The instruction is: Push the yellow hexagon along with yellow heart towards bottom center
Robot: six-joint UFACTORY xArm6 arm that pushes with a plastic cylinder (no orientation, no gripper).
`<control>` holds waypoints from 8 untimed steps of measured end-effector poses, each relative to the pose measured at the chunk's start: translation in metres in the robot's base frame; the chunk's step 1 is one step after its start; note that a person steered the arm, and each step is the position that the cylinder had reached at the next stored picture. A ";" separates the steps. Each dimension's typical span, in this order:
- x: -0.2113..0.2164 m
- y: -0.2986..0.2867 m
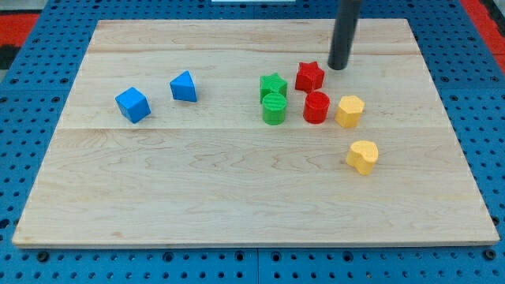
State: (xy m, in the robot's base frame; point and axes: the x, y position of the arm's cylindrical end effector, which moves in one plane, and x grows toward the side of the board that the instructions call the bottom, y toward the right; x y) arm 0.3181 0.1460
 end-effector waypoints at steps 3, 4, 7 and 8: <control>0.086 -0.023; 0.104 -0.016; 0.135 0.018; 0.137 0.004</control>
State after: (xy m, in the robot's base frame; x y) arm 0.4549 0.1498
